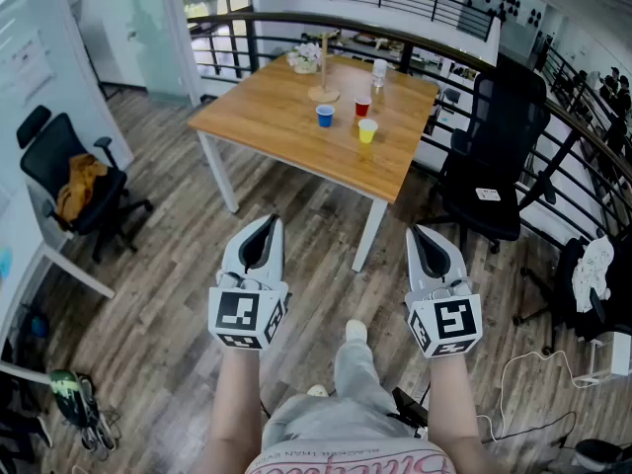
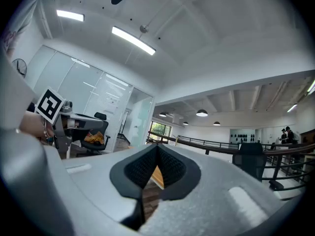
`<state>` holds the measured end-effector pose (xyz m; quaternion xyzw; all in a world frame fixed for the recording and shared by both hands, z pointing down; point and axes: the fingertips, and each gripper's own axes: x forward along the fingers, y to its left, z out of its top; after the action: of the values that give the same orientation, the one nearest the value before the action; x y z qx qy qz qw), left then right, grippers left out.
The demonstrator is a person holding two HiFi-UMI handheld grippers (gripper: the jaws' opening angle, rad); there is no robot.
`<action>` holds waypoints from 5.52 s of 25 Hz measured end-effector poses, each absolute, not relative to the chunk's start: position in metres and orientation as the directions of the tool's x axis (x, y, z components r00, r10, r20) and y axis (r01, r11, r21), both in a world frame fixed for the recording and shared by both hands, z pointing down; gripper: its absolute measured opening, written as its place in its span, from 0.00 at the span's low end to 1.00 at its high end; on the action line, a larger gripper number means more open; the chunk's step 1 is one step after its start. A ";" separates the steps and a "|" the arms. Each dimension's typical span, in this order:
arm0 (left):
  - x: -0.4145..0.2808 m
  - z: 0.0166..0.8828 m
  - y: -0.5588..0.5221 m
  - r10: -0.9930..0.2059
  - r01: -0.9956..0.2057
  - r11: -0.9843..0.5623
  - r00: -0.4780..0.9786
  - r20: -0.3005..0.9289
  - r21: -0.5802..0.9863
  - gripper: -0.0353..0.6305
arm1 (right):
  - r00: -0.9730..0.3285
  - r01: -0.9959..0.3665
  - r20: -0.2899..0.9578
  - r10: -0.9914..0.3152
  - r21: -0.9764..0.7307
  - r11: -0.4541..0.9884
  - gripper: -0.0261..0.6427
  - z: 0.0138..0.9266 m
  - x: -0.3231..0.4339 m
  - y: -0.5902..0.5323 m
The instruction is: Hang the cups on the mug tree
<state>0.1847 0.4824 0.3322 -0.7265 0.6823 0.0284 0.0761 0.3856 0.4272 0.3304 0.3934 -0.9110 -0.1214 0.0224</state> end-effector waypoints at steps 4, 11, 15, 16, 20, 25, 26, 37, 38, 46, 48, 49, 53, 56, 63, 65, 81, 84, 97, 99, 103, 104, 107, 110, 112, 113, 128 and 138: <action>0.185 0.332 0.479 -0.987 -0.995 -0.052 0.063 -0.148 -0.082 0.07 | -0.700 -0.700 -0.055 -0.712 0.247 0.670 0.04 0.329 0.381 0.424; 0.175 0.334 0.452 -0.989 -0.995 -0.052 0.063 -0.136 -0.081 0.07 | -0.707 -0.693 -0.049 -0.706 0.249 0.677 0.04 0.330 0.368 0.397; 0.163 0.334 0.417 -0.990 -0.996 -0.048 0.057 -0.126 -0.074 0.07 | -0.708 -0.691 -0.050 -0.704 0.255 0.676 0.04 0.331 0.355 0.364; 0.161 0.334 0.406 -0.991 -0.996 -0.045 0.054 -0.124 -0.074 0.07 | -0.710 -0.689 -0.046 -0.703 0.255 0.678 0.04 0.332 0.353 0.353; 0.155 0.332 0.364 -0.992 -0.996 -0.038 0.048 -0.118 -0.086 0.07 | -0.716 -0.684 -0.042 -0.697 0.239 0.689 0.04 0.333 0.345 0.307; 0.138 0.326 0.309 -0.994 -0.996 -0.013 0.023 -0.110 -0.090 0.07 | -0.726 -0.676 -0.047 -0.686 0.234 0.699 0.04 0.327 0.327 0.247; 0.135 0.325 0.297 -0.994 -0.996 -0.009 0.019 -0.109 -0.087 0.07 | -0.728 -0.674 -0.047 -0.684 0.234 0.701 0.04 0.326 0.324 0.235; 0.128 0.329 0.199 -0.995 -0.997 0.021 -0.013 -0.099 -0.080 0.07 | -0.742 -0.660 -0.040 -0.669 0.223 0.718 0.04 0.327 0.315 0.127; 0.127 0.332 0.194 -0.995 -0.996 0.023 -0.015 -0.094 -0.081 0.07 | -0.743 -0.659 -0.040 -0.668 0.216 0.721 0.04 0.329 0.313 0.122; 0.103 0.341 0.179 -0.995 -0.997 0.066 -0.062 -0.075 -0.050 0.07 | -0.765 -0.638 -0.030 -0.643 0.171 0.751 0.04 0.339 0.292 0.098; 0.096 0.344 0.174 -0.995 -0.997 0.069 -0.066 -0.074 -0.040 0.07 | -0.767 -0.636 -0.027 -0.642 0.167 0.753 0.04 0.342 0.283 0.093; 0.092 0.346 0.170 -0.995 -0.997 0.067 -0.064 -0.071 -0.037 0.07 | -0.766 -0.636 -0.024 -0.642 0.166 0.753 0.04 0.344 0.279 0.091; 0.074 0.350 0.150 -0.997 -0.999 0.043 -0.040 -0.063 -0.034 0.07 | -0.758 -0.646 -0.012 -0.652 0.155 0.748 0.09 0.349 0.260 0.074; 0.051 0.348 0.131 -0.998 -0.999 0.020 -0.017 -0.065 -0.040 0.07 | -0.739 -0.668 -0.018 -0.673 0.144 0.730 0.09 0.349 0.241 0.057; 0.003 0.341 0.076 -0.995 -0.997 -0.061 0.064 -0.072 -0.054 0.07 | -0.694 -0.716 -0.022 -0.720 0.124 0.687 0.16 0.348 0.188 0.019; -0.011 0.341 0.060 -0.993 -0.995 -0.084 0.087 -0.074 -0.049 0.07 | -0.679 -0.729 -0.012 -0.734 0.130 0.672 0.20 0.350 0.175 0.007; -0.095 0.353 -0.036 -0.966 -0.966 -0.255 0.256 -0.039 -0.034 0.07 | -0.574 -0.810 0.064 -0.817 0.108 0.577 0.44 0.380 0.089 -0.064; -0.105 0.366 -0.041 -0.963 -0.963 -0.269 0.270 -0.017 -0.026 0.07 | -0.566 -0.816 0.092 -0.819 0.081 0.573 0.44 0.398 0.075 -0.072; -0.119 0.414 -0.056 -0.970 -0.973 -0.229 0.229 0.080 0.014 0.07 | -0.538 -0.829 0.259 -0.802 0.008 0.558 0.44 0.500 0.052 -0.111; -0.121 0.418 -0.060 -0.972 -0.976 -0.217 0.218 0.088 0.018 0.07 | -0.527 -0.836 0.278 -0.803 0.002 0.549 0.44 0.514 0.052 -0.116; -0.119 0.430 -0.066 -0.971 -0.977 -0.211 0.212 0.111 0.024 0.07 | -0.514 -0.841 0.328 -0.793 -0.008 0.542 0.44 0.542 0.053 -0.124; -0.119 0.433 -0.067 -0.970 -0.977 -0.209 0.211 0.117 0.026 0.07 | -0.510 -0.842 0.342 -0.789 -0.011 0.539 0.44 0.549 0.054 -0.126; -0.120 0.437 -0.070 -0.971 -0.979 -0.202 0.204 0.127 0.030 0.07 | -0.496 -0.850 0.382 -0.780 -0.028 0.527 0.44 0.566 0.056 -0.132; -0.120 0.441 -0.073 -0.971 -0.981 -0.194 0.195 0.140 0.021 0.07 | -0.484 -0.857 0.421 -0.767 -0.052 0.513 0.44 0.582 0.057 -0.143; -0.121 0.444 -0.075 -0.970 -0.982 -0.188 0.188 0.152 0.013 0.07 | -0.471 -0.865 0.447 -0.761 -0.065 0.497 0.44 0.593 0.058 -0.150; -0.122 0.445 -0.076 -0.970 -0.983 -0.183 0.183 0.157 0.011 0.07 | -0.466 -0.868 0.459 -0.757 -0.068 0.493 0.44 0.598 0.058 -0.154; -0.135 0.440 -0.093 -0.972 -0.994 -0.104 0.099 0.214 -0.016 0.07 | -0.552 -0.800 0.518 -0.653 -0.110 0.590 0.47 0.617 0.025 -0.191; -0.127 0.421 -0.113 -0.978 -0.997 -0.077 0.074 0.196 -0.008 0.07 | -0.643 -0.739 0.447 -0.622 -0.148 0.658 0.45 0.577 0.013 -0.206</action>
<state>-0.1267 -0.1128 0.4210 -0.7301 0.6762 -0.0752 -0.0641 0.0132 -0.2060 0.5769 0.3814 -0.8920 0.1605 0.1818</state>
